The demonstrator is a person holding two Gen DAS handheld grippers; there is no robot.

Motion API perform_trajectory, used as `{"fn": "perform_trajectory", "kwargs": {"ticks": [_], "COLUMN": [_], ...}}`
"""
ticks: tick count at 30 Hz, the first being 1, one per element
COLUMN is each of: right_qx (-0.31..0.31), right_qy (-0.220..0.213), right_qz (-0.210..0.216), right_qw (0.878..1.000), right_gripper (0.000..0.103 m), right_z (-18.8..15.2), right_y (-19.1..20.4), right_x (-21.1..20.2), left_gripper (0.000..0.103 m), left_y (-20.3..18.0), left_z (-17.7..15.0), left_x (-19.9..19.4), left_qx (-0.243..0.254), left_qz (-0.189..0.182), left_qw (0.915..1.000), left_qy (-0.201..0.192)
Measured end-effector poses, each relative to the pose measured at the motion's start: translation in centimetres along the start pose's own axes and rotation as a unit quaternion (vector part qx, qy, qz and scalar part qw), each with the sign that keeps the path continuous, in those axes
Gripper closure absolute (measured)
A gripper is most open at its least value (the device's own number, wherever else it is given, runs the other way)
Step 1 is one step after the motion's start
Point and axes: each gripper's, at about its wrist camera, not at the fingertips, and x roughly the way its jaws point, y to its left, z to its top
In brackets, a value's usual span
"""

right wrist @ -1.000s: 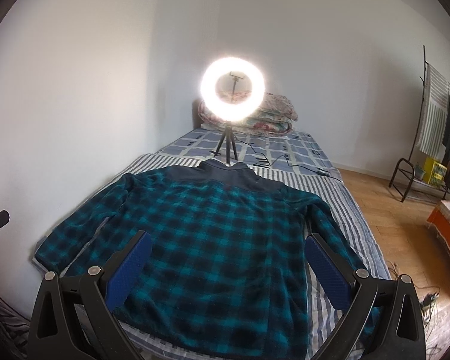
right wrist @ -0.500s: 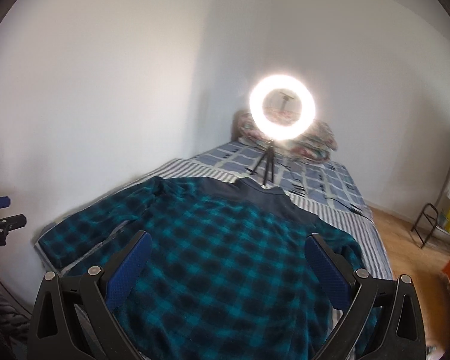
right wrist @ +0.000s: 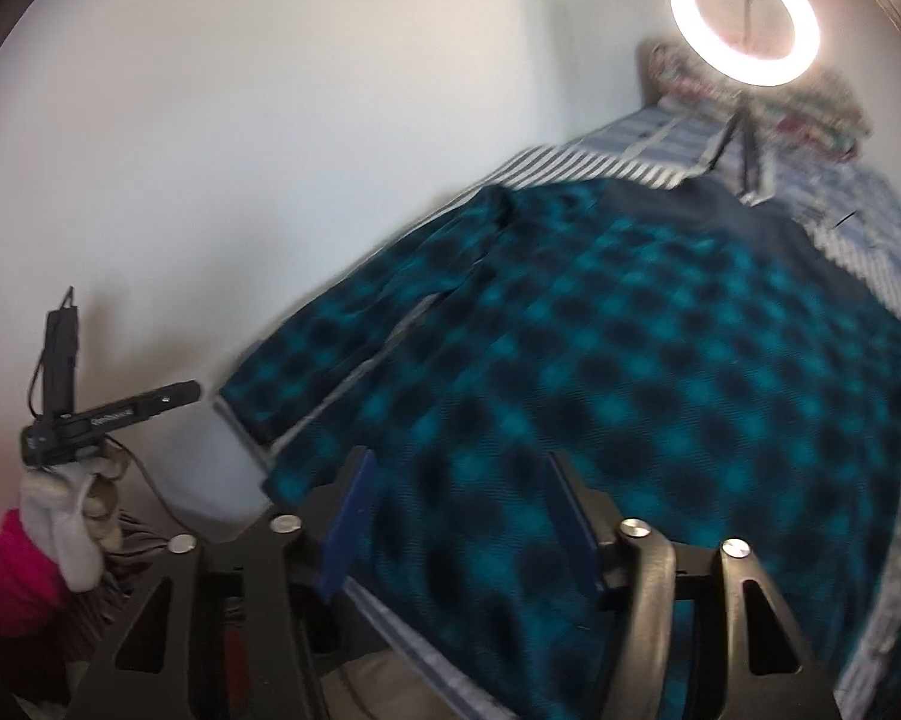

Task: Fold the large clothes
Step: 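Reach to the jacket's side edge and grasp it with the right tool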

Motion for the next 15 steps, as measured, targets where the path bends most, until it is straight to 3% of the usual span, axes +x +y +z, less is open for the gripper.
{"fn": "perform_trajectory", "kwargs": {"ticks": [9,15], "right_qx": [0.027,0.081], "right_qy": [0.079,0.138], "right_qz": [0.154,0.180], "right_qw": [0.985,0.971], "right_gripper": [0.059,0.060], "right_z": [3.6,3.4], "right_y": [5.5,7.7], "right_x": [11.1,17.5], "left_gripper": [0.055,0.056], "left_y": [1.0,1.1], "left_z": [0.3,0.2], "left_x": [0.7,0.6], "left_qx": [0.008,0.020], "left_qz": [0.011,0.015], "left_qw": [0.9999,0.9996], "left_qy": [-0.004,-0.010]}}
